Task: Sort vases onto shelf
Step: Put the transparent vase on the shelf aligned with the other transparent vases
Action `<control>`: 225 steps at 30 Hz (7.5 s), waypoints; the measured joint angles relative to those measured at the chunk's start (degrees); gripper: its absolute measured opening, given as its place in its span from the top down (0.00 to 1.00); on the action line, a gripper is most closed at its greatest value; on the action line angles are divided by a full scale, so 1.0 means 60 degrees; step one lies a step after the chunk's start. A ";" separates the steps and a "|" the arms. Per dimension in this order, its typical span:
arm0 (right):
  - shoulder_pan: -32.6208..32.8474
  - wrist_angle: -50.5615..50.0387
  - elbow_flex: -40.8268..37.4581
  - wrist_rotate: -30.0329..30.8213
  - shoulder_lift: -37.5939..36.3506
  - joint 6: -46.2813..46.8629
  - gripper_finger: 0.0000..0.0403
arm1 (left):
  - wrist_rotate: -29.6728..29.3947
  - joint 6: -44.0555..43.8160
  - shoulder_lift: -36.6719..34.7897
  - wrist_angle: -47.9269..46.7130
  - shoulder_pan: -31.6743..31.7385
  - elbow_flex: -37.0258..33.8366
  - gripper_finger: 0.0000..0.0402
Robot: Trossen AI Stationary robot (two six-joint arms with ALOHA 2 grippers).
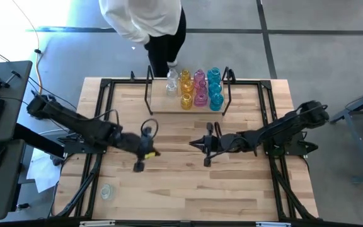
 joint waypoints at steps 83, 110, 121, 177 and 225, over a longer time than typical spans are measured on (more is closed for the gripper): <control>0.0026 -0.0012 0.0000 -0.0021 0.0260 0.0030 0.99 | 0.2790 -0.8042 0.1782 -0.6243 -0.4451 0.0827 0.98; 0.0026 -0.0835 -0.0004 -0.0023 0.0220 0.0278 0.99 | 0.3451 -0.4285 0.1471 -0.6349 0.5298 0.3622 0.98; 0.0026 -0.0914 -0.0004 -0.0023 0.0220 0.0286 0.99 | 0.4126 -0.2664 0.3888 -0.7588 0.7473 0.6351 0.98; 0.0026 -0.1411 -0.0004 -0.0033 0.0224 0.0533 0.99 | 0.1325 0.8241 0.6196 -0.7462 0.4022 0.5683 0.96; 0.0026 -0.1630 -0.0004 -0.0034 0.0224 0.0678 0.99 | 0.1745 -0.0768 0.5511 -0.8284 0.4439 0.5686 0.47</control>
